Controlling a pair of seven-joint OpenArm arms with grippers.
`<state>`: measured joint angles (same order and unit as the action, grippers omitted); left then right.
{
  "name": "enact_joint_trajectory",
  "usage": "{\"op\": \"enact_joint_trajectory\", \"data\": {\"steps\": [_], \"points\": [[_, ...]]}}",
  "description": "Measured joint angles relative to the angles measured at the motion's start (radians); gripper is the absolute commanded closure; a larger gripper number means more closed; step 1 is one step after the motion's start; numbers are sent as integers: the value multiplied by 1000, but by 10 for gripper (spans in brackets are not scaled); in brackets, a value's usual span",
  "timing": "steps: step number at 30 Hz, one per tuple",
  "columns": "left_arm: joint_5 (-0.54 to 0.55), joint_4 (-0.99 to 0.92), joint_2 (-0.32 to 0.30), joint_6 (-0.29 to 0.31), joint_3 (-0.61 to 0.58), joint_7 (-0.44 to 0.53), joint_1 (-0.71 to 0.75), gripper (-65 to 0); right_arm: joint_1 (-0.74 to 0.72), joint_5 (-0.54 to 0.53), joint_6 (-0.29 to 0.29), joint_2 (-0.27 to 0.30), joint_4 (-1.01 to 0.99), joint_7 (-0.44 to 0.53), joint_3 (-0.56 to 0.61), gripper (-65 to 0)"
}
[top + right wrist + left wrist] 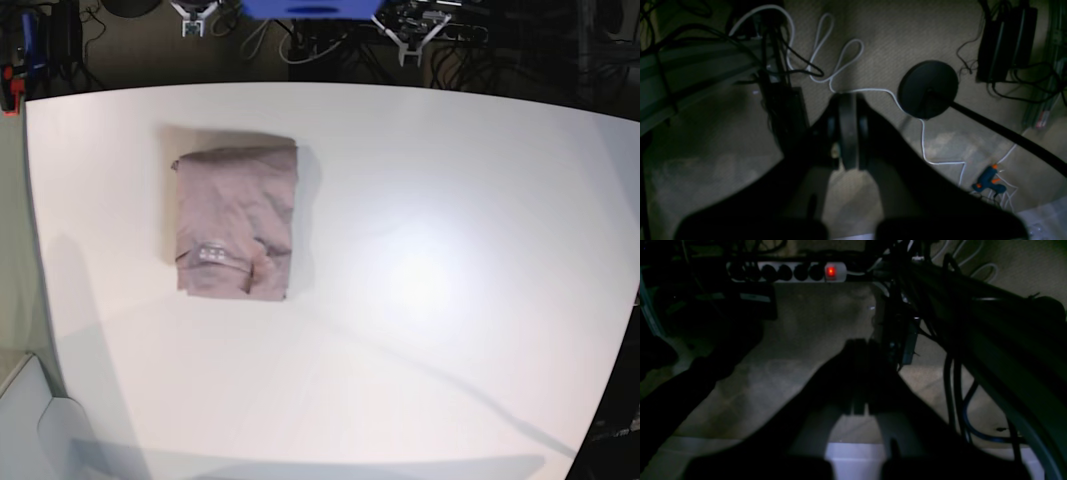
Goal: Layout the t-shirt on the table in an organized manner, then fold the t-shirt properly
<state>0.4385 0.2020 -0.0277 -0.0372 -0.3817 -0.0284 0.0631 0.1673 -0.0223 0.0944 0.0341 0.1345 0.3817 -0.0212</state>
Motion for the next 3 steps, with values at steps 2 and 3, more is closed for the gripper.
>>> {"op": "enact_joint_trajectory", "data": {"steps": [2, 3], "points": [[0, 0, 0, 0, 0, 0, -6, -4, 0, 0, 0, 0, 0, -3, 0, 0], [0, 0, 0, 0, 0, 0, -6, -4, 0, 0, 0, 0, -1, -4, 0, 0]]}}
